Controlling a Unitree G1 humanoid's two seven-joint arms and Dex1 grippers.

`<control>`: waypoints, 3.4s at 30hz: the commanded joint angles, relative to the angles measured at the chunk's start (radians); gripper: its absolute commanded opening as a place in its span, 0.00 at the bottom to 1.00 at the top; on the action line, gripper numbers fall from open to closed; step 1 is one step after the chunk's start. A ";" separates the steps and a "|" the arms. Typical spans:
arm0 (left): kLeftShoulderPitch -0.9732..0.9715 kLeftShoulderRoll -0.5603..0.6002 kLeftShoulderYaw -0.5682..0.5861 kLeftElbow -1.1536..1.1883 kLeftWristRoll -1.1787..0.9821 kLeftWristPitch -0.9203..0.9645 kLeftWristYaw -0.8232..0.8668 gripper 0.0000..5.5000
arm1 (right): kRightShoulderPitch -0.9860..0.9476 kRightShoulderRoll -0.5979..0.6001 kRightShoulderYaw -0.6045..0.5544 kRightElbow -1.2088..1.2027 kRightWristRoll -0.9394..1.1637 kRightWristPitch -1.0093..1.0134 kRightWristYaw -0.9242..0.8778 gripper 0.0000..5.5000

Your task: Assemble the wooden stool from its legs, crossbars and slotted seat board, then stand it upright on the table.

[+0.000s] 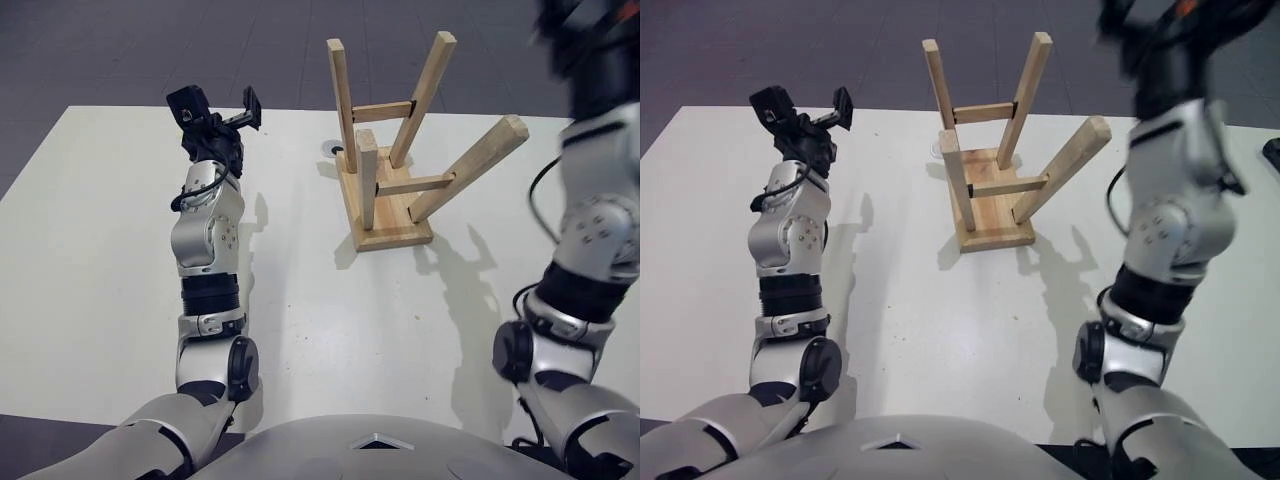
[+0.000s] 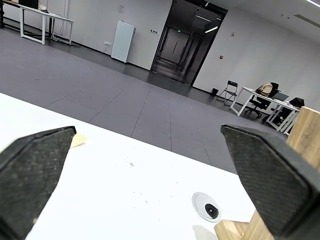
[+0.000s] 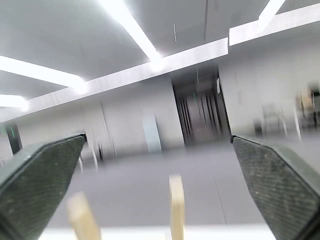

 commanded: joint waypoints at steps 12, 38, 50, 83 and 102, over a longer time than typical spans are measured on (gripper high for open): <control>0.008 -0.017 -0.079 0.048 0.013 0.015 -0.034 0.98 | -0.055 0.114 0.000 0.024 -0.040 -0.153 0.045 0.98; 0.119 0.009 0.001 -0.101 0.142 -0.142 0.134 0.98 | -0.038 0.151 -0.187 0.100 -0.022 -0.286 -0.104 0.98; 0.314 0.035 -0.272 -0.410 0.251 0.120 0.020 0.98 | 0.123 0.061 -0.176 0.294 -0.337 -0.240 -0.236 0.98; 0.221 -0.167 0.135 -0.151 0.091 0.152 0.262 0.98 | 0.137 0.099 -0.137 -0.214 -0.030 -0.033 0.009 0.98; 0.233 -0.143 0.027 -0.149 0.111 0.098 0.294 0.98 | 0.385 0.079 0.054 -0.373 0.071 0.180 -0.004 0.84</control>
